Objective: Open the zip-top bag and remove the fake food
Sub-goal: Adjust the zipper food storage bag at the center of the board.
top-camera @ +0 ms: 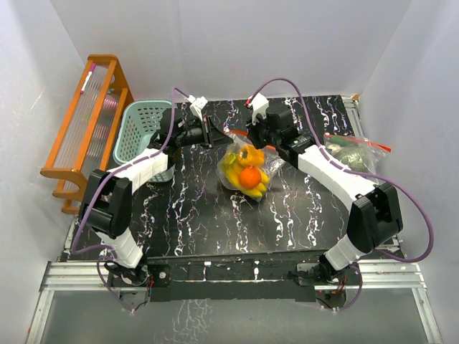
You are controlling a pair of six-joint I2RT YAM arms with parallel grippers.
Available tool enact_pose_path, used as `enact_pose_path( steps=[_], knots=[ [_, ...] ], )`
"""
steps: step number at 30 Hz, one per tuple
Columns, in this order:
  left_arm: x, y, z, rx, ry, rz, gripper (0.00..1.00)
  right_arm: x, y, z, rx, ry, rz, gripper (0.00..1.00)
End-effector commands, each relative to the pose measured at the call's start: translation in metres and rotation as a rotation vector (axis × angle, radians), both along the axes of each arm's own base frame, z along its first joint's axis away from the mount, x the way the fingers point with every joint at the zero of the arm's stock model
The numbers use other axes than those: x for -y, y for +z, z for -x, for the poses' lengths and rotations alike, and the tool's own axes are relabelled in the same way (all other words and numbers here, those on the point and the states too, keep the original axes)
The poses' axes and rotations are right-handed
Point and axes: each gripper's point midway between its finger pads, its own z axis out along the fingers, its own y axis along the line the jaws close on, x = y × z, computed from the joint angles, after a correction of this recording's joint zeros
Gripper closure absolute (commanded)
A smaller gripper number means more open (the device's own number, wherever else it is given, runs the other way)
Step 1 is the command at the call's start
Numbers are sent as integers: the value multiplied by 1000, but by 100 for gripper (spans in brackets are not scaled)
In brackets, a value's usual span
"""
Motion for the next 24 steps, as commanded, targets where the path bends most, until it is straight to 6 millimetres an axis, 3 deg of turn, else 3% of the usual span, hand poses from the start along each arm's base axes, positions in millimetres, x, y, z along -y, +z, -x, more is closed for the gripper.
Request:
enact_pose_path(
  steps=[1, 7, 11, 14, 15, 18, 21, 23, 24],
  knots=[
    [2, 37, 7, 104, -39, 15, 82, -9, 50, -6, 111, 45, -90, 92],
    [-5, 31, 2, 153, 6, -40, 46, 4, 72, 2, 132, 52, -154, 92],
    [-5, 21, 1, 173, -7, -68, 42, 11, 72, 9, 135, 54, -166, 92],
    [-5, 8, -3, 158, -2, -94, 53, 15, 66, 12, 125, 54, -169, 92],
    [-5, 4, -4, 148, -4, -95, 61, 15, 63, 14, 117, 56, -173, 92],
    [0, -4, -5, 111, -23, -73, 97, 10, 64, 19, 114, 90, -197, 90],
    [3, -8, -6, 93, -41, -58, 100, 3, 68, 20, 120, 126, -209, 49],
    [4, -3, -4, 104, -55, -51, 100, 3, 66, 13, 119, 127, -183, 34],
    [4, -1, -2, 109, -59, -48, 100, 2, 65, 8, 125, 126, -168, 32]
  ],
)
